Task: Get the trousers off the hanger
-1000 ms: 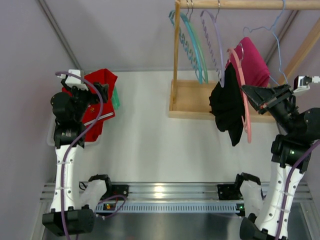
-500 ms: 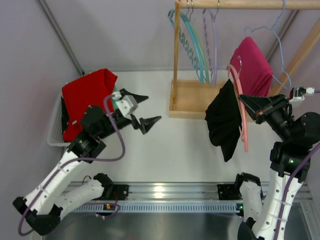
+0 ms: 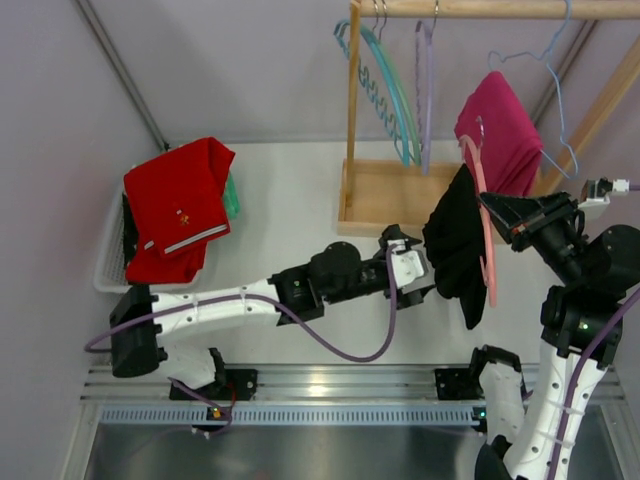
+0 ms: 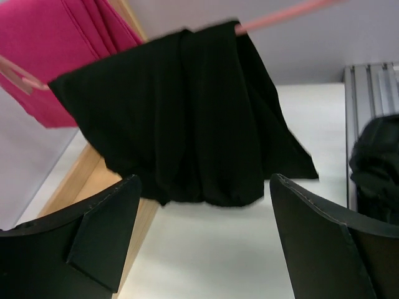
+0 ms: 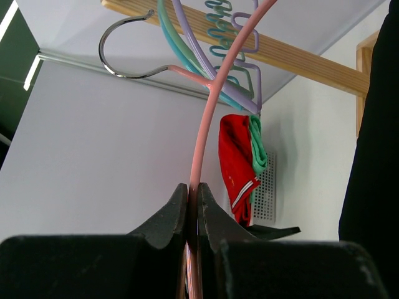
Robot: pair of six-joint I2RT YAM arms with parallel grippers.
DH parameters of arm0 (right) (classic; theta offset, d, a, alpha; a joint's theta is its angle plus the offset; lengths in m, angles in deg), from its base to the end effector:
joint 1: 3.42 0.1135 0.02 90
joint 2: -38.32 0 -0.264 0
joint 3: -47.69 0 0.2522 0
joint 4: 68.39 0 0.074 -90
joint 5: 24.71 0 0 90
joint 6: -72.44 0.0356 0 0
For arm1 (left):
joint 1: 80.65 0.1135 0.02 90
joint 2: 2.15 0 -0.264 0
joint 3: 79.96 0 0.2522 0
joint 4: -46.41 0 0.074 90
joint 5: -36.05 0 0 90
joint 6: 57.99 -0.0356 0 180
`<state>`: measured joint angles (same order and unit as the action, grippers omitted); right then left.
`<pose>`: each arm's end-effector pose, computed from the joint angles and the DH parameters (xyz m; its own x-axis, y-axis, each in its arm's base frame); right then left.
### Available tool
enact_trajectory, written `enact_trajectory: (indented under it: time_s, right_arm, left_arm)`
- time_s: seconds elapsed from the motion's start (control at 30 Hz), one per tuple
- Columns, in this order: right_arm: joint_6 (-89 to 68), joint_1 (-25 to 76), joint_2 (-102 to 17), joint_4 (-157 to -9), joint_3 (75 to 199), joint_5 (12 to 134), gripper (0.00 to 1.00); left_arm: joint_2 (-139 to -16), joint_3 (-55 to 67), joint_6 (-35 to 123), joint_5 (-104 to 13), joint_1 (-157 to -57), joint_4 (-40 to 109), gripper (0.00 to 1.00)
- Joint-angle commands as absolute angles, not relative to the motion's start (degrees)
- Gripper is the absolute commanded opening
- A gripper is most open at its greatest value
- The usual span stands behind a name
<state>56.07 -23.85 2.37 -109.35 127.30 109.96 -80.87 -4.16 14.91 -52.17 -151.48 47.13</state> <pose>0.0911 -0.0072 0.4473 -0.3808 0.8700 -0.3133 -0.1579 0.2727 0.9491 0.1072 -0.3118 0.3553 0.2686 0.1225 -0.9554 0.9158 0.2750 0.2927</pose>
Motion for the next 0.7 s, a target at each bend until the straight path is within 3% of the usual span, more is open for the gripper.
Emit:
enact_trajectory:
  time_s: [0.0,0.67]
  right_arm:
    - [56.09,-24.52,3.42,-102.98,131.15,110.29,0.00]
    - [58.29,-24.52,2.63,-102.01,131.50,110.90,0.00]
  left_arm:
    - [-85.63,2.87,16.71,-56.85,-152.54,58.74,0.90]
    - [-97.60,12.72,18.04,-57.20,-154.30,64.20,0.77]
